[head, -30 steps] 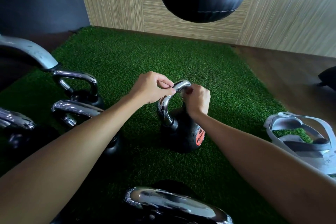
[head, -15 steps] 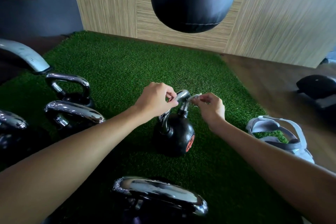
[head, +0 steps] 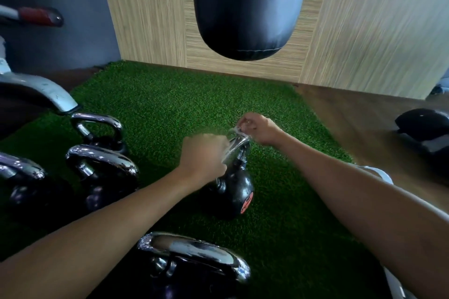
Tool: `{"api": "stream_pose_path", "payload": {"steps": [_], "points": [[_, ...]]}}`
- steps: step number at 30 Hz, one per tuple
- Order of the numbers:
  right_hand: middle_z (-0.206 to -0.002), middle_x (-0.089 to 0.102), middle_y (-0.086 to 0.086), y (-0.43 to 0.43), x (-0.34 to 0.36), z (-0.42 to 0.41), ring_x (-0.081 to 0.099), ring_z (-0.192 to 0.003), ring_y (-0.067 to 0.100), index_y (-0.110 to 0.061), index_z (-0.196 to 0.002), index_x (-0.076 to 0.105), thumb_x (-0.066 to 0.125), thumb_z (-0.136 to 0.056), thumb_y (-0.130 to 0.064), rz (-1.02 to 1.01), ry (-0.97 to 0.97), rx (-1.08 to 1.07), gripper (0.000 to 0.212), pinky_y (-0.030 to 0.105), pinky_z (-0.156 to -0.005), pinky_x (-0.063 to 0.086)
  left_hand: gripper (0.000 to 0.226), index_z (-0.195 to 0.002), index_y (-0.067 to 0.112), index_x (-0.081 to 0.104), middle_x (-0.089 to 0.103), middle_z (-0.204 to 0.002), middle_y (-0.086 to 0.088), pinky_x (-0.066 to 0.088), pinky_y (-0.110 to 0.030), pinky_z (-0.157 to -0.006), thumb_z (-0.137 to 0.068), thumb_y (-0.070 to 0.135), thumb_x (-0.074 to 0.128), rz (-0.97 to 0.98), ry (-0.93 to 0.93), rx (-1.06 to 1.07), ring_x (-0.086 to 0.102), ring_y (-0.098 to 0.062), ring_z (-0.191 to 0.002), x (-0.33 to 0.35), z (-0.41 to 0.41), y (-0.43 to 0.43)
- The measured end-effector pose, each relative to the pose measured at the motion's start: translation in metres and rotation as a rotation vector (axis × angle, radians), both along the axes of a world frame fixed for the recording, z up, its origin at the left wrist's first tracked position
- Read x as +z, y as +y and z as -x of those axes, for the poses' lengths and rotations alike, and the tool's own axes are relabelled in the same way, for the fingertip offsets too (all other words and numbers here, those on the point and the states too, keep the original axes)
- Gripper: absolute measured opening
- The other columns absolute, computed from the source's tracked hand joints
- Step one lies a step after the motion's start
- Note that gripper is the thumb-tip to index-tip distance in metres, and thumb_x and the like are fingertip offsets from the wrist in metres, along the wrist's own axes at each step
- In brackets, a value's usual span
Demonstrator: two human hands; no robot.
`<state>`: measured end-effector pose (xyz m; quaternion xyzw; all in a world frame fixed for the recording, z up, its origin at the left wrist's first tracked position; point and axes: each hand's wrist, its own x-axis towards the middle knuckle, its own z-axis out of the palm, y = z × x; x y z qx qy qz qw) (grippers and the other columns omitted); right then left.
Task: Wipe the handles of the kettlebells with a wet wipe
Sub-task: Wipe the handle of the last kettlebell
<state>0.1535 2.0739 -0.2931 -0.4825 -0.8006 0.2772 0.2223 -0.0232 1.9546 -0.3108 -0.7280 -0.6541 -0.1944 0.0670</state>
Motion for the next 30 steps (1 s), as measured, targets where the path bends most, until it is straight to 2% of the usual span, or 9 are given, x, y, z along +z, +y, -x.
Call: {"api": "stream_pose_path", "payload": {"steps": [3, 8, 10, 13, 17, 20, 24, 28, 30], "points": [[-0.122, 0.057, 0.007, 0.001, 0.008, 0.001, 0.056, -0.105, 0.018, -0.004, -0.124, 0.059, 0.049, -0.104, -0.011, 0.106, -0.112, 0.123, 0.023, 0.037, -0.092, 0.050, 0.059, -0.129, 0.035, 0.062, 0.073, -0.102, 0.017, 0.039, -0.033, -0.089, -0.076, 0.055, 0.080, -0.024, 0.042, 0.120, 0.068, -0.007, -0.093, -0.006, 0.002, -0.005], [-0.141, 0.050, 0.013, 0.012, 0.008, -0.009, 0.049, -0.120, 0.024, -0.011, -0.142, 0.047, 0.065, -0.091, 0.001, 0.219, -0.225, 0.265, 0.056, 0.031, -0.095, 0.042, 0.059, -0.125, 0.034, 0.066, 0.076, -0.103, 0.015, 0.037, -0.035, -0.089, -0.074, 0.061, 0.079, -0.015, -0.080, 0.164, 0.069, -0.009, -0.096, -0.014, 0.007, -0.008], [-0.139, 0.054, 0.014, 0.015, 0.004, -0.010, 0.052, -0.118, 0.023, -0.011, -0.142, 0.047, 0.065, -0.089, 0.005, 0.212, -0.229, 0.290, 0.057, 0.025, -0.087, 0.045, 0.057, -0.125, 0.035, 0.065, 0.075, -0.104, 0.015, 0.033, -0.034, -0.085, -0.076, 0.059, 0.078, -0.032, -0.064, 0.153, 0.068, -0.010, -0.100, -0.016, 0.006, -0.007], [-0.130, 0.061, 0.013, 0.019, -0.001, -0.010, 0.057, -0.116, 0.023, -0.011, -0.138, 0.050, 0.066, -0.091, 0.003, 0.175, -0.248, 0.294, 0.052, 0.040, -0.104, 0.046, 0.055, -0.126, 0.035, 0.065, 0.075, -0.107, 0.015, 0.033, -0.034, -0.082, -0.078, 0.059, 0.077, -0.024, -0.027, 0.133, 0.065, -0.013, -0.106, -0.013, 0.009, -0.005], [-0.130, 0.062, 0.013, 0.013, -0.006, -0.022, 0.057, -0.120, 0.028, -0.011, -0.137, 0.050, 0.070, -0.090, -0.004, 0.169, -0.191, 0.248, 0.051, 0.045, -0.108, 0.041, 0.052, -0.123, 0.036, 0.066, 0.074, -0.105, 0.018, 0.046, -0.033, -0.083, -0.077, 0.060, 0.076, 0.011, 0.006, 0.087, 0.063, -0.013, -0.103, -0.010, 0.023, 0.000], [-0.140, 0.058, 0.012, -0.002, -0.008, -0.031, 0.053, -0.118, 0.023, -0.020, -0.143, 0.048, 0.074, -0.090, -0.013, 0.151, -0.149, 0.168, 0.060, 0.041, -0.105, 0.040, 0.052, -0.123, 0.039, 0.067, 0.075, -0.103, 0.019, 0.053, -0.032, -0.078, -0.076, 0.061, 0.077, 0.043, 0.045, 0.054, 0.064, -0.012, -0.100, -0.004, 0.041, 0.011], [-0.136, 0.063, 0.007, -0.027, -0.014, -0.032, 0.056, -0.102, 0.012, -0.026, -0.143, 0.053, 0.081, -0.083, -0.028, 0.022, -0.124, 0.037, 0.067, 0.013, -0.071, 0.039, 0.051, -0.124, 0.041, 0.067, 0.076, -0.107, 0.014, 0.045, -0.033, -0.090, -0.077, 0.057, 0.080, 0.042, 0.150, -0.014, 0.065, -0.014, -0.096, 0.004, 0.059, 0.030], [-0.135, 0.065, 0.006, -0.045, -0.021, -0.025, 0.061, -0.095, 0.013, -0.026, -0.142, 0.056, 0.084, -0.079, -0.037, -0.049, -0.116, -0.057, 0.070, 0.021, -0.080, 0.048, 0.057, -0.126, 0.043, 0.065, 0.075, -0.106, 0.017, 0.033, -0.039, -0.106, -0.074, 0.059, 0.079, 0.078, 0.234, -0.040, 0.064, -0.012, -0.097, 0.008, 0.068, 0.045], [-0.130, 0.069, 0.005, -0.049, -0.024, -0.021, 0.068, -0.090, 0.016, -0.026, -0.137, 0.061, 0.085, -0.077, -0.038, -0.050, -0.110, -0.100, 0.066, 0.023, -0.073, 0.054, 0.057, -0.126, 0.043, 0.064, 0.075, -0.106, 0.015, 0.030, -0.043, -0.112, -0.073, 0.059, 0.079, 0.097, 0.239, -0.048, 0.064, -0.012, -0.098, 0.009, 0.071, 0.048]]}}
